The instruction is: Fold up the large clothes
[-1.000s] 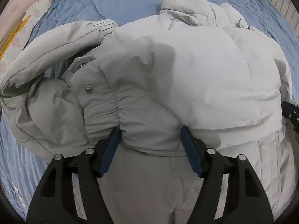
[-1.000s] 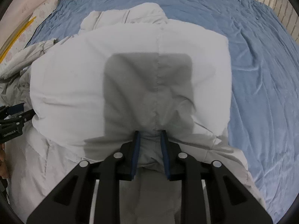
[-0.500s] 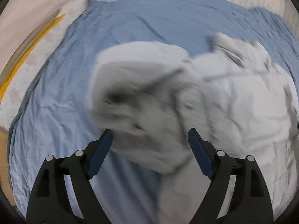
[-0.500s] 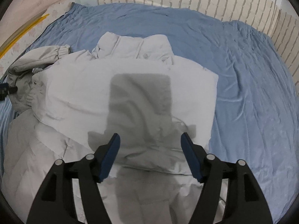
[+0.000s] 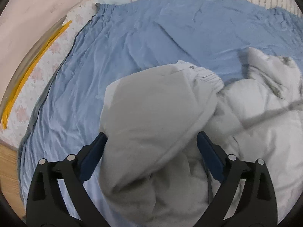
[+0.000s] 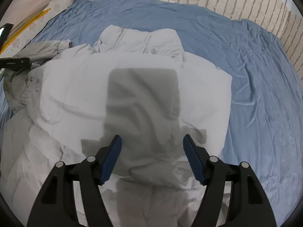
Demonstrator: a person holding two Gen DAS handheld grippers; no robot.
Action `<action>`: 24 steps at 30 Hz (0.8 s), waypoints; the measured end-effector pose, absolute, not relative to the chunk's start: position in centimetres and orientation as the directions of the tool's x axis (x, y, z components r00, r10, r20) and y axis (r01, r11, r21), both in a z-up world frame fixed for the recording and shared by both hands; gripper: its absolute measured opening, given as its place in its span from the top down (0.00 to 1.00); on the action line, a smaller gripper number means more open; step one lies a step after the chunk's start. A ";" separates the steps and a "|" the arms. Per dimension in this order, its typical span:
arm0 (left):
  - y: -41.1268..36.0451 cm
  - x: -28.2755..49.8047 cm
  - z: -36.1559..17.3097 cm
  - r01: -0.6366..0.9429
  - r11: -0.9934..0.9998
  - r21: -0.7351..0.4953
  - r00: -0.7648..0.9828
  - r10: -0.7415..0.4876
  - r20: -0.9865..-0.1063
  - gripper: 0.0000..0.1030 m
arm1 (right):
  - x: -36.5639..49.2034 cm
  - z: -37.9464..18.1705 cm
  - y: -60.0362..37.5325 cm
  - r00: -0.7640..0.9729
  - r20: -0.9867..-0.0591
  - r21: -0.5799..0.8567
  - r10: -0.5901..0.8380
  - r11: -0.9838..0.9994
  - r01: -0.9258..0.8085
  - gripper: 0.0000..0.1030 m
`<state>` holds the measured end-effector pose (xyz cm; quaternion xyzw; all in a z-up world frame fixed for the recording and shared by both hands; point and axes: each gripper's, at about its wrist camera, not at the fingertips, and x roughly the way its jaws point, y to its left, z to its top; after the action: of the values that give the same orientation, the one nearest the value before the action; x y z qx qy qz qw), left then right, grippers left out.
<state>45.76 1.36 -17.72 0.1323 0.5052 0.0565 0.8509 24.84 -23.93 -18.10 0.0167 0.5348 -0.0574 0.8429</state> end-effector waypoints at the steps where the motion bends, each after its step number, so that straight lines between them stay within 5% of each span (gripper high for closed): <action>1: 1.3 46.4 -18.2 0.032 0.957 0.287 0.472 0.238 -0.849 0.08 | 25.0 -18.1 -24.0 0.421 -0.904 -0.032 -0.078 0.993 0.116 0.33; 4: 1.3 47.8 -19.6 -0.001 0.949 0.314 0.454 0.280 -0.846 0.16 | 25.4 -18.4 -24.4 0.416 -0.905 -0.037 -0.090 0.990 0.133 0.25; 6: 1.8 47.8 -20.3 -0.008 0.942 0.336 0.443 0.305 -0.843 0.43 | 25.6 -18.8 -24.6 0.404 -0.910 -0.037 -0.095 0.988 0.149 0.20; 9: 3.9 47.1 -19.6 -0.031 0.966 0.257 0.447 0.244 -0.861 0.68 | 25.6 -19.2 -24.8 0.402 -0.912 -0.026 -0.087 0.987 0.156 0.19; 12: 6.5 46.1 -17.7 -0.075 0.990 0.122 0.454 0.143 -0.879 0.79 | 25.2 -19.3 -24.7 0.406 -0.910 -0.023 -0.085 0.988 0.156 0.19; 24: 8.7 35.2 -8.1 0.035 0.962 -0.270 0.636 -0.230 -0.736 0.86 | 22.9 -17.7 -22.9 0.428 -0.899 -0.054 -0.093 0.993 0.101 0.19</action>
<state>35.23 8.67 -8.14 -0.1161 0.4200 -0.0741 0.8970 22.85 -22.89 -17.69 0.0041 0.5318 -0.0574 0.8449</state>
